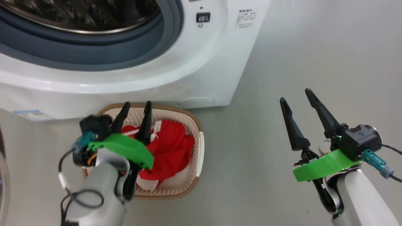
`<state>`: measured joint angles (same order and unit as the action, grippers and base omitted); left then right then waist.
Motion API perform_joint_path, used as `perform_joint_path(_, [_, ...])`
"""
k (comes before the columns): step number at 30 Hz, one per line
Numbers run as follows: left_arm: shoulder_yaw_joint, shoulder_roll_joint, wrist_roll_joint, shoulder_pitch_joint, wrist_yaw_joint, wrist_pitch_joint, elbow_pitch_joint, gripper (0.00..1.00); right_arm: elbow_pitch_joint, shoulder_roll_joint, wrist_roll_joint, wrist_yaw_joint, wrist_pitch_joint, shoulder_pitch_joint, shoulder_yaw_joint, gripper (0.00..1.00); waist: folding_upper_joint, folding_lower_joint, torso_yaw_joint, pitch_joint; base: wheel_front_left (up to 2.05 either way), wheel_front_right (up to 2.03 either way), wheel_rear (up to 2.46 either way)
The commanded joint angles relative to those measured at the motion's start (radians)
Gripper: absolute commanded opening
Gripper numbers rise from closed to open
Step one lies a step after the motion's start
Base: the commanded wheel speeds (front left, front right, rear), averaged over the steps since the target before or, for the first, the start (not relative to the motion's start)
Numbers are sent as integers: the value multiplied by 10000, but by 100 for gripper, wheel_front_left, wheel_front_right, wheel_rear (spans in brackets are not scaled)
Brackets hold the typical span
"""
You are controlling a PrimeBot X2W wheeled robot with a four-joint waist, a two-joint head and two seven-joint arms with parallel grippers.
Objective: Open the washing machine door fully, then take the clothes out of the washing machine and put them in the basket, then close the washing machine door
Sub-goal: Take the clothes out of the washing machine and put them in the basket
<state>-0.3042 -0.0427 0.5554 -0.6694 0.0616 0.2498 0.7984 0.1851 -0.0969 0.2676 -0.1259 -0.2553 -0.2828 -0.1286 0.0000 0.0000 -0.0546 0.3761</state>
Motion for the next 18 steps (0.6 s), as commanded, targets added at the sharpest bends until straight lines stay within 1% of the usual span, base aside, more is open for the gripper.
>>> perform_joint_path(1, [422, -366, -332, 547, -223, 117, -699, 100, -165, 23, -198, -48, -65, 243, -37, 100, 0, 0, 142, -613, 0, 0, 0])
perform_joint_path(3, [633, -435, -725, 1054, -466, 118, -1523, 100, -72, 68, -273, -48, -65, 346, 115, 100, 0, 0, 182, -876, 0, 0, 0])
perform_joint_path(6, [828, -499, -1208, 1792, -672, 118, -2508, 100, 56, 112, -413, -48, -65, 491, 300, 100, 0, 0, 253, -1275, 0, 0, 0])
perform_joint_path(8, [895, -541, -1443, 2231, -673, 119, -3050, 100, 113, 144, -494, -48, -65, 602, 409, 100, 0, 0, 313, -1546, 0, 0, 0])
perform_joint_path(9, [895, -541, -1443, 2231, -673, 119, -3050, 100, 113, 144, -494, -48, -65, 602, 409, 100, 0, 0, 313, -1546, 0, 0, 0])
perform_joint_path(18, [1254, -783, -2027, 3767, -674, 119, -4667, 100, 174, 295, -757, -48, -65, 1190, 851, 100, 0, 0, 562, -2603, 0, 0, 0])
